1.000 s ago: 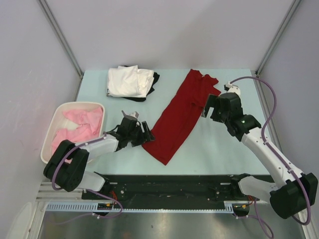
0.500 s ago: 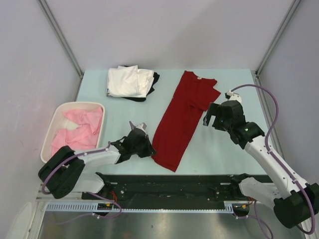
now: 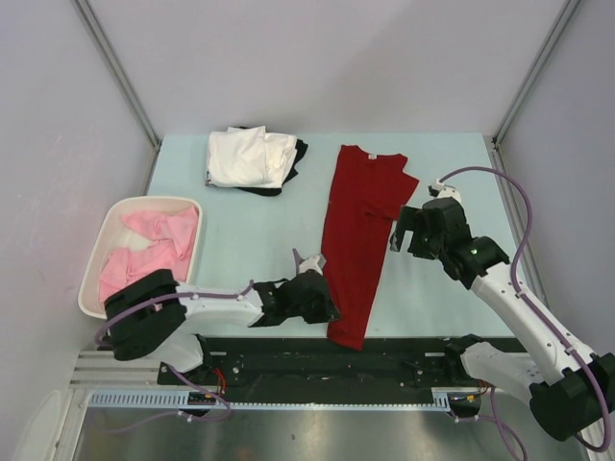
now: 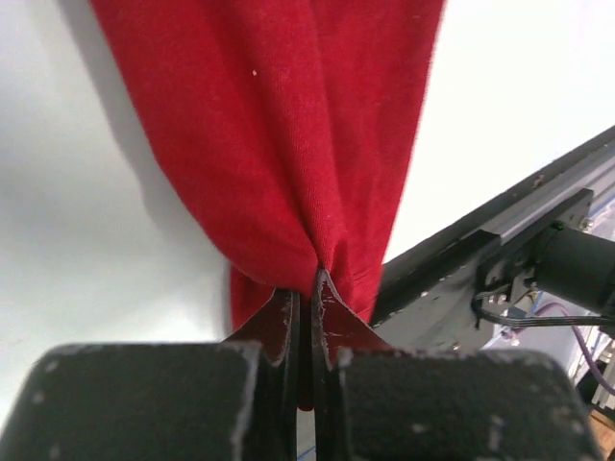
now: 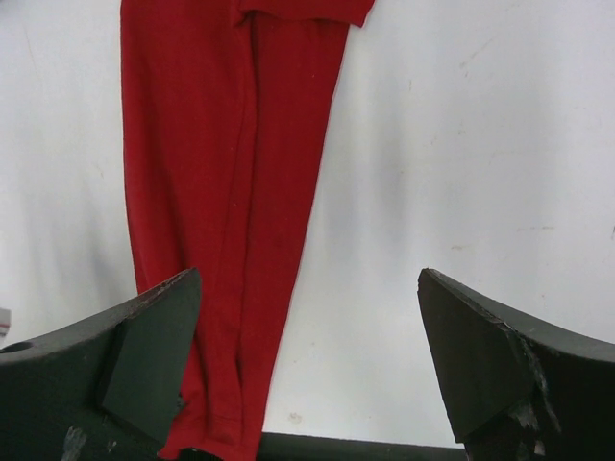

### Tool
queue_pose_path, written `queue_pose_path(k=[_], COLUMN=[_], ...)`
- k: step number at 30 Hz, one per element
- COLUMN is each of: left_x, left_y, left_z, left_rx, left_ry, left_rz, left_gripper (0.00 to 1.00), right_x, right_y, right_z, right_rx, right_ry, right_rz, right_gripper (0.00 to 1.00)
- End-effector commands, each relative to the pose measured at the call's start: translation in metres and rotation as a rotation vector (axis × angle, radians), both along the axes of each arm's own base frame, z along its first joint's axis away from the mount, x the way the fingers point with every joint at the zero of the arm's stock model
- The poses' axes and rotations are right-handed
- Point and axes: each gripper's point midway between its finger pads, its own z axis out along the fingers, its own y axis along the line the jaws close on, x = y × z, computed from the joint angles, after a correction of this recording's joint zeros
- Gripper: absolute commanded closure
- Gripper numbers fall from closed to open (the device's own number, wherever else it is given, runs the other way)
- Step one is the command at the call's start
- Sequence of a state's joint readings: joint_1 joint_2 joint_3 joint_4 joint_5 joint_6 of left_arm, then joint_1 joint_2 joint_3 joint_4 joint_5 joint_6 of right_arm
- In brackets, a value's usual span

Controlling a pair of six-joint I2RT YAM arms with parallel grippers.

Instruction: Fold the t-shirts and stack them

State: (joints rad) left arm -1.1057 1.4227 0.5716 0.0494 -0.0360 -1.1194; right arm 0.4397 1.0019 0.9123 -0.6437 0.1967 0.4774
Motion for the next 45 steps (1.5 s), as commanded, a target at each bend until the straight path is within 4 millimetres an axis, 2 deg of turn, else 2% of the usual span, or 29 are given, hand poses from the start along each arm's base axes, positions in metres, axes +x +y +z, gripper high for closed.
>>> queue_pose_path(k=[1,2,4,6,7,8,10,12,13,14,16,17,19,20,23,29,34,35,40,42,43,45], left_x=[-0.002,-0.004,-0.007,-0.006,-0.004,-0.004,0.004,0.005,0.005,0.001,-0.001,-0.004,-0.007,-0.011,-0.014,-0.012,-0.007,-0.007,-0.004,-0.002,-0.002,0.0], left_y=[-0.05,-0.057,-0.058,-0.05,-0.047,-0.035,-0.021,-0.003,0.001,0.011,0.023,0.033,0.042,0.049,0.059,0.07,0.08,0.082,0.089,0.093,0.094,0.097], left_z=[0.019,0.023,0.019,0.018,0.027,0.023,0.037,0.038,0.048,0.043,0.045,0.035,0.031,0.023,0.013,0.009,0.019,0.019,0.03,0.034,0.035,0.037], left_rx=[-0.092,-0.11,-0.105,-0.075,-0.08,-0.035,-0.024,0.017,-0.001,0.026,0.023,0.041,0.037,0.055,0.082,0.114,0.113,0.113,0.082,0.057,0.048,0.031], left_ry=[-0.011,-0.007,0.005,-0.003,-0.029,-0.033,-0.088,-0.112,-0.124,-0.12,-0.12,-0.111,-0.095,-0.086,-0.074,-0.085,-0.128,-0.134,-0.141,-0.146,-0.147,-0.153], left_rz=[-0.007,-0.02,-0.03,-0.019,-0.016,-0.005,0.033,0.058,0.065,0.063,0.091,0.094,0.119,0.12,0.13,0.149,0.173,0.176,0.21,0.226,0.228,0.241], left_gripper=[1.0,1.0,1.0,0.98,0.98,0.99,0.98,0.95,0.91,0.75,0.59,0.32,0.02,0.0,0.0,0.0,0.0,0.0,0.0,0.0,0.0,0.0], right_x=[-0.014,-0.018,-0.024,-0.027,-0.029,-0.028,-0.028,-0.028,-0.028,-0.027,-0.031,-0.033,-0.04,-0.043,-0.056,-0.085,-0.105,-0.11,-0.131,-0.138,-0.144,-0.151], right_y=[0.002,0.005,0.009,0.014,0.014,0.017,0.023,0.033,0.035,0.038,0.044,0.048,0.054,0.055,0.061,0.066,0.076,0.076,0.101,0.104,0.111,0.111], right_z=[-0.005,-0.008,-0.014,-0.02,-0.028,-0.031,-0.04,-0.044,-0.047,-0.049,-0.051,-0.054,-0.061,-0.066,-0.081,-0.109,-0.118,-0.125,-0.132,-0.137,-0.137,-0.145], right_rx=[-0.015,-0.018,-0.019,-0.022,-0.029,-0.024,-0.017,-0.006,-0.007,-0.011,-0.029,-0.037,-0.059,-0.059,-0.06,-0.023,0.082,0.088,0.182,0.193,0.2,0.199], right_ry=[0.035,0.048,0.061,0.067,0.082,0.085,0.109,0.115,0.124,0.123,0.122,0.132,0.15,0.17,0.205,0.263,0.283,0.296,0.318,0.337,0.337,0.354], right_rz=[0.033,0.044,0.042,0.048,0.052,0.053,0.067,0.1,0.107,0.111,0.14,0.15,0.165,0.154,0.17,0.144,0.122,0.122,0.148,0.13,0.155,0.131], right_gripper=[0.0,0.0,0.0,0.0,0.0,0.0,0.0,0.0,0.0,0.0,0.0,0.0,0.0,0.0,0.0,0.0,0.0,0.0,0.02,0.03,0.04,0.09])
